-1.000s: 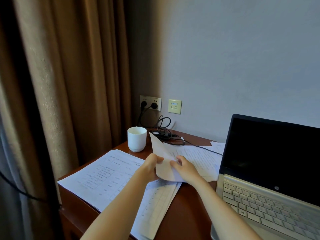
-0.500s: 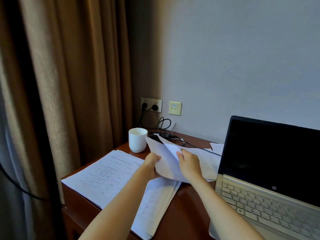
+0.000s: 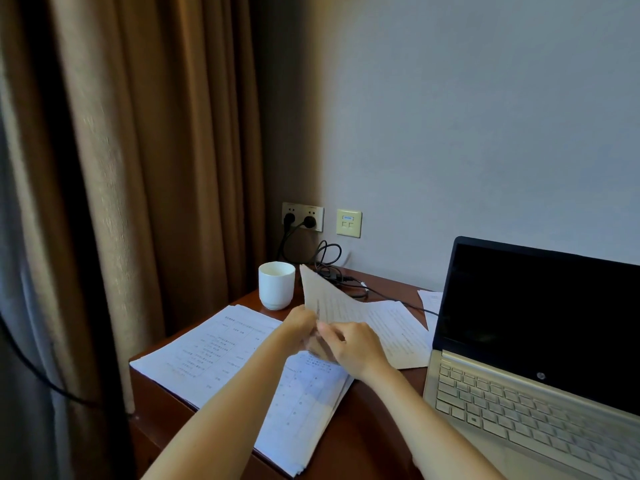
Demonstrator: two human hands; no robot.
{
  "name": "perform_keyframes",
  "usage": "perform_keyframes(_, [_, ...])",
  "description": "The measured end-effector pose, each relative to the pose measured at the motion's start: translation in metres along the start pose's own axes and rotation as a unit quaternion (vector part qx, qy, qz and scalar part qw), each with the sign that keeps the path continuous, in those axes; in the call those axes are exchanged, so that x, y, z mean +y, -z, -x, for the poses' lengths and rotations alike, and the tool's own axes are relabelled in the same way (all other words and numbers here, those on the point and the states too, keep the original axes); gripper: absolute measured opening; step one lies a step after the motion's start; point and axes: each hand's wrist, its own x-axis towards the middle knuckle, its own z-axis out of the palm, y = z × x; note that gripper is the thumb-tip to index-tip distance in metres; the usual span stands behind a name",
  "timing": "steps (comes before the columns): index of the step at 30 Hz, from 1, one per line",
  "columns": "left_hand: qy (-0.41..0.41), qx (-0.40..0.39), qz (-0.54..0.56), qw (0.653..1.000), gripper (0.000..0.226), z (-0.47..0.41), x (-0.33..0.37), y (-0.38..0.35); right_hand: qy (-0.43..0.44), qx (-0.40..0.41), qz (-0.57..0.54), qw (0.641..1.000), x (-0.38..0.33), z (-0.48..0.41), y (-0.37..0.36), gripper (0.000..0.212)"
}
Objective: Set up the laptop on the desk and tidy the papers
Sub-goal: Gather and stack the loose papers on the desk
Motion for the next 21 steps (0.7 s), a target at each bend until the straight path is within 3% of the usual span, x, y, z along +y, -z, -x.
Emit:
perform_keyframes(3, [-0.06, 0.025, -0.066, 0.996, 0.049, 0.005, 0.007, 0.003, -0.073, 0.018, -0.04, 0.996, 0.009, -0.004, 0.001, 0.036])
perform_keyframes(7, [-0.104, 0.073, -0.073, 0.989, 0.044, 0.006, 0.017, 0.021, -0.135, 0.02, -0.067, 0.988, 0.03, -0.015, 0.003, 0.025])
perform_keyframes(13, [-0.152, 0.123, -0.031, 0.98, 0.029, 0.014, 0.026, 0.067, -0.216, 0.133, -0.117, 0.96, 0.049, -0.027, 0.018, 0.046])
perform_keyframes(17, [-0.17, 0.161, -0.028, 0.972, 0.032, 0.021, 0.024, 0.097, -0.249, 0.184, -0.257, 0.915, 0.047, -0.028, 0.03, 0.076])
perform_keyframes(21, [-0.184, 0.175, -0.029, 0.967, 0.029, 0.026, 0.017, 0.123, -0.274, 0.082, -0.475, 0.832, 0.04, -0.032, 0.033, 0.093])
